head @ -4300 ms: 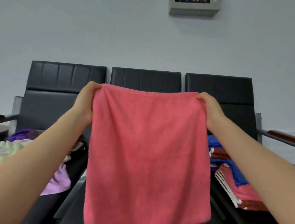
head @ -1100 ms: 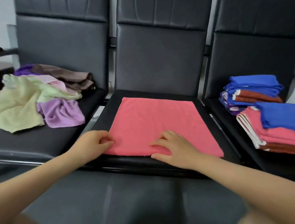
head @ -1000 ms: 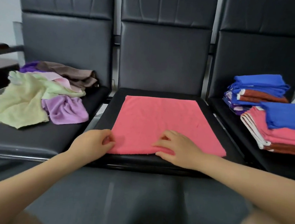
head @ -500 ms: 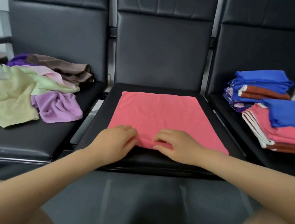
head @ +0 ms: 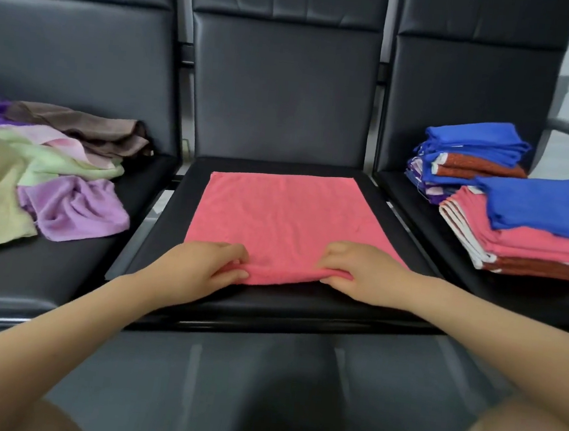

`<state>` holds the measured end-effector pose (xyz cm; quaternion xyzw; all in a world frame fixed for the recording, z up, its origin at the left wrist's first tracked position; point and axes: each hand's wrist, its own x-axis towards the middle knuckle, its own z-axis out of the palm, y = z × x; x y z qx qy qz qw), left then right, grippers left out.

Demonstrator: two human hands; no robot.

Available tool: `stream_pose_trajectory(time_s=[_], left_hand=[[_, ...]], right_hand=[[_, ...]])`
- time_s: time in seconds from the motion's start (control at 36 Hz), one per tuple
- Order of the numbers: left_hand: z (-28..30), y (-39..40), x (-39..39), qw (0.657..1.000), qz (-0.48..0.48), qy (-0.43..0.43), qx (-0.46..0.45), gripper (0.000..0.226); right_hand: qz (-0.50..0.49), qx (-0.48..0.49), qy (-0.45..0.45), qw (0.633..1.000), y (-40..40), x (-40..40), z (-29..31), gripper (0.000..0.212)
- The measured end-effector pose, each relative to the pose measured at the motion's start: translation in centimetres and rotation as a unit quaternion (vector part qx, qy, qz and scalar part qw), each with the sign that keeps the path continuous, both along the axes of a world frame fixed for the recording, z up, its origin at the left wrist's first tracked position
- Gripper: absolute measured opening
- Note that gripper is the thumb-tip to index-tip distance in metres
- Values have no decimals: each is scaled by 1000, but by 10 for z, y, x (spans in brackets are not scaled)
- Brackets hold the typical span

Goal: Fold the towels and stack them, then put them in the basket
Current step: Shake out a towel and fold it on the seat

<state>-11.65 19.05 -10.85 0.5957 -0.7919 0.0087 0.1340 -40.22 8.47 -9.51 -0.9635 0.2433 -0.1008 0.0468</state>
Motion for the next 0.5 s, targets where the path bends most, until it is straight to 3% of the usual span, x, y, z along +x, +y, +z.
stream_pose_trajectory(time_s=[0.22, 0.39, 0.5], left_hand=[[0, 8, 22, 999, 0, 36, 11, 51], [4, 19, 32, 995, 23, 96, -33, 47], [5, 26, 31, 980, 62, 185, -34, 17]], right_hand=[[-46, -22, 5, 999, -9, -32, 5, 20], [-116, 29, -34, 992, -19, -62, 11, 13], [-143, 90, -106, 980, -16, -73, 14, 9]])
